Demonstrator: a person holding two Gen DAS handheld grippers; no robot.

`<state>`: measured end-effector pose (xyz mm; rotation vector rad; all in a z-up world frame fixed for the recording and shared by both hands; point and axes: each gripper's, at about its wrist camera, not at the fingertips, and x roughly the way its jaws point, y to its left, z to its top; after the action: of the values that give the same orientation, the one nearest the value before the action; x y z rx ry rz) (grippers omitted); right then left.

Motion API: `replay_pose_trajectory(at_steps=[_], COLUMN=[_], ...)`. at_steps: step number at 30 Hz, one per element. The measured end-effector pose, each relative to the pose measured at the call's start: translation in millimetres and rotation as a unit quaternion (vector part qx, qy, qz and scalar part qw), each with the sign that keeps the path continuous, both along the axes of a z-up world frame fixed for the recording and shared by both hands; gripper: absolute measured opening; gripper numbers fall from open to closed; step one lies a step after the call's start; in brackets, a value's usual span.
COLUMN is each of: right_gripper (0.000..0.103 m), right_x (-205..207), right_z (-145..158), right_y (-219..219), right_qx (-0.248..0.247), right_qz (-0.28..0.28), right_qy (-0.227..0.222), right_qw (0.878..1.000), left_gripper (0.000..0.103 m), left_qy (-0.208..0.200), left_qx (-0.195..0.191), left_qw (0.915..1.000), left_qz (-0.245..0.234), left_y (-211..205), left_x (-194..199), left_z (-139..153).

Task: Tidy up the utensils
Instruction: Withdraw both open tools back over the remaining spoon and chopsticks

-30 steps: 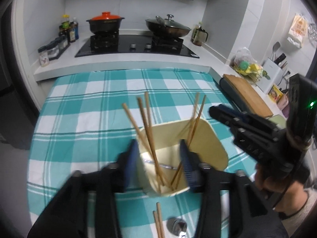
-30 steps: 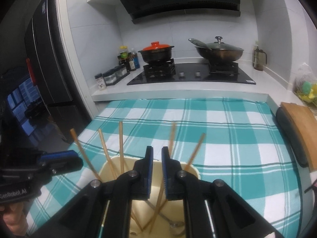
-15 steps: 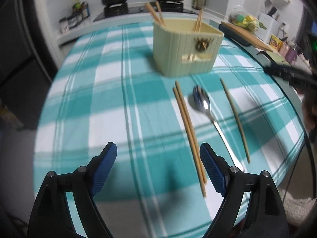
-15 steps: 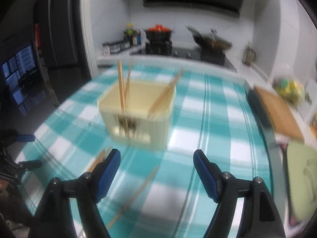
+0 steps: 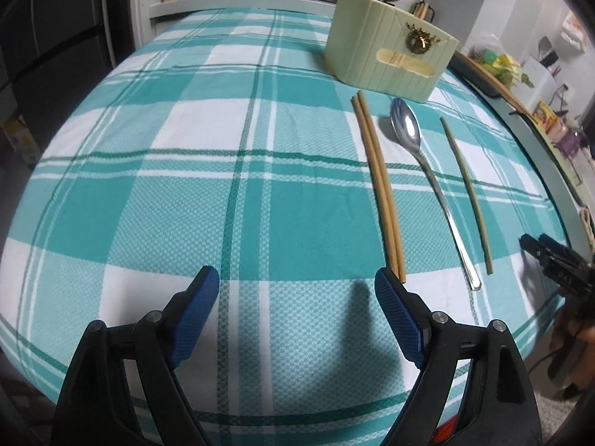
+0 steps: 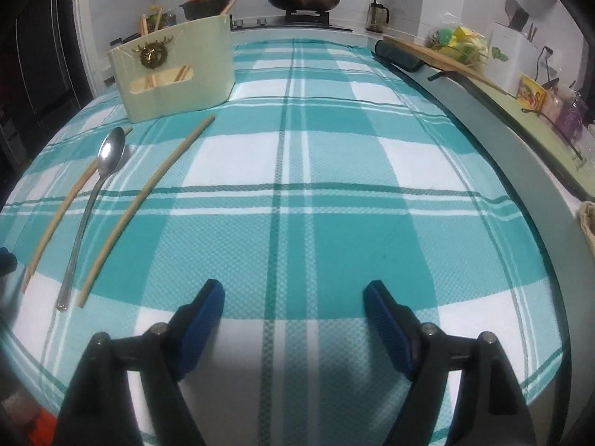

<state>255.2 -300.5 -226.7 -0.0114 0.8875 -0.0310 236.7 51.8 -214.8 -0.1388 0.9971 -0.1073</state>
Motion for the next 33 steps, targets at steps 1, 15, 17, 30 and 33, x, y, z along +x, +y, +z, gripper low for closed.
replay_pose_trajectory(at_steps=[1,15,17,30,33], right_gripper=[0.085,0.092,0.092,0.092,0.092], right_x=[-0.2,-2.2,-1.6,-3.9,-4.4], right_z=[-0.8,-5.0,-4.9,-6.3,-6.2], right_y=[-1.8,4.2,4.1,4.3,3.7], right_qx=[0.005,-0.002,-0.002,-0.004,-0.004], right_qz=[-0.008,-0.016,-0.017,-0.016,-0.014], right_qy=[-0.002,-0.026,-0.022,-0.034,-0.033], right_qw=[1.0,1.0,1.0,0.999,0.999], left_gripper=[0.088,0.1,0.101,0.102,0.103], left_qy=[-0.002,-0.007,-0.009,-0.009,-0.011], left_qx=[0.001,0.076,0.074,0.077,0.078], left_qw=[1.0,0.9969,0.9972,0.9965,0.9964], left_qz=[0.002,-0.014,-0.012,-0.031,-0.031], left_y=[-0.7,-21.4,-20.6,-21.3,-21.5], left_x=[-1.0,-5.9,-6.4,-6.1,-6.2], left_z=[-0.2,-10.7,-10.9,-12.1,-12.5])
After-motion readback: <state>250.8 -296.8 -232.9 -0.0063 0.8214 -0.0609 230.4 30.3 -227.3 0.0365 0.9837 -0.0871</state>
